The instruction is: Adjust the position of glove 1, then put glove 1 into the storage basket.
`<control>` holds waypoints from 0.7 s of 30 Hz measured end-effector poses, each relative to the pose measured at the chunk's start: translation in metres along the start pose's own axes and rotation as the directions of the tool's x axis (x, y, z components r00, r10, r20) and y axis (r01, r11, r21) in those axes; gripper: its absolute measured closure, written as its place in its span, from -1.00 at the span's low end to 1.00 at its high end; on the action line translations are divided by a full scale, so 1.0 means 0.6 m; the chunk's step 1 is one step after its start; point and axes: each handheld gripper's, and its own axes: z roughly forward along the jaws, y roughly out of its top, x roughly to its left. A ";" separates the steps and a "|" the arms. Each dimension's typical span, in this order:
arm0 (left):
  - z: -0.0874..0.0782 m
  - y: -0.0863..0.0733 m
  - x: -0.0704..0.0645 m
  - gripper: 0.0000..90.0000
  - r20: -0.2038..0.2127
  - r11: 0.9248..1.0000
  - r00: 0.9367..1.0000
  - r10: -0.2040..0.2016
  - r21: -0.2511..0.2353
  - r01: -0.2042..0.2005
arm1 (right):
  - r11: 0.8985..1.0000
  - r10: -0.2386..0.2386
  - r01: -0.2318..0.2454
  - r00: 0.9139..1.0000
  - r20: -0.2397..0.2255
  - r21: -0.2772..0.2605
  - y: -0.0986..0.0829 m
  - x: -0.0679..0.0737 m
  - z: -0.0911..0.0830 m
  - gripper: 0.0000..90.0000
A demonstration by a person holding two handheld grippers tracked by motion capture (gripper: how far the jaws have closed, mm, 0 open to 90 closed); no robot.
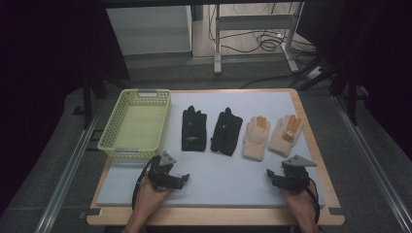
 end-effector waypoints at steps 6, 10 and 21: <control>0.000 0.000 0.000 -0.86 0.000 1.000 1.000 0.000 0.000 0.000 | 1.000 -0.002 0.002 1.000 0.000 0.001 0.000 0.000 0.000 -0.32; 0.000 0.000 0.000 -0.86 0.001 1.000 1.000 0.001 0.001 -0.001 | 1.000 -0.002 0.002 1.000 0.001 0.001 0.000 0.000 0.000 -0.32; 0.000 0.000 0.000 -0.86 0.001 1.000 1.000 0.000 0.000 0.000 | 1.000 -0.004 0.004 1.000 -0.001 0.006 0.001 0.000 0.000 -0.32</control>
